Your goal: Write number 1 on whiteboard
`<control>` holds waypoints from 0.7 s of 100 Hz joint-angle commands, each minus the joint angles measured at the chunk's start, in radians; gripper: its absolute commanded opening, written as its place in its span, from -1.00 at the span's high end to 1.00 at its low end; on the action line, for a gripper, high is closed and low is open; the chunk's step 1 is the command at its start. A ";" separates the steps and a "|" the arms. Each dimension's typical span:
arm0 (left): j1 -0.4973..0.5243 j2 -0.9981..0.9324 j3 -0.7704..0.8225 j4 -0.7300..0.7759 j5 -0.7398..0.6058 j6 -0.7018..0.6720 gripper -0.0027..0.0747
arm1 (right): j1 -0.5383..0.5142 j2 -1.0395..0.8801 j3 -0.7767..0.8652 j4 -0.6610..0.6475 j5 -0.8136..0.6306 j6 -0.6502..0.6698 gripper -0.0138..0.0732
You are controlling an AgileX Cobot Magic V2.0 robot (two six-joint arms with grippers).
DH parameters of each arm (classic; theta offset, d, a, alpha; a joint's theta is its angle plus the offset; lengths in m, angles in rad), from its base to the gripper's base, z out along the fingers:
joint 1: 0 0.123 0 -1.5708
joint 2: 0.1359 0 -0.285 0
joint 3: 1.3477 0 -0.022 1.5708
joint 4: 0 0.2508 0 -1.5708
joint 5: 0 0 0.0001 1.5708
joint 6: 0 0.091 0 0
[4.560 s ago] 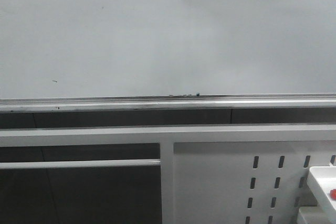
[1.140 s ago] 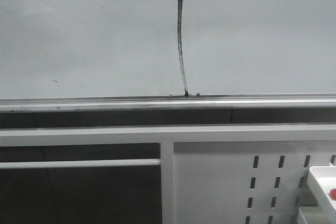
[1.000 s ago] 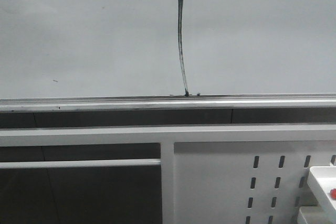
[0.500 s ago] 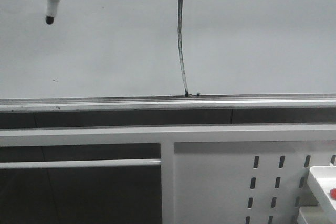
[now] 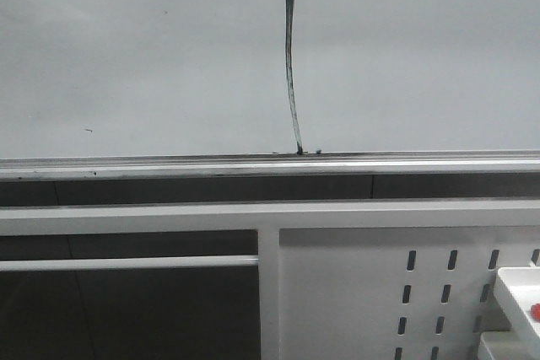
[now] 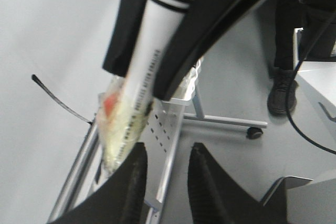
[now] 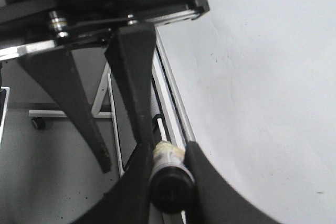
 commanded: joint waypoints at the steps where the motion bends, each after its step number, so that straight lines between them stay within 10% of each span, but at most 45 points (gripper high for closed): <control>1: 0.001 -0.003 -0.035 -0.001 -0.077 0.002 0.46 | 0.003 -0.018 -0.037 0.000 -0.068 -0.010 0.86; 70: 0.001 0.066 -0.002 0.034 -0.109 0.002 0.26 | 0.003 -0.018 -0.037 0.000 -0.047 -0.010 0.86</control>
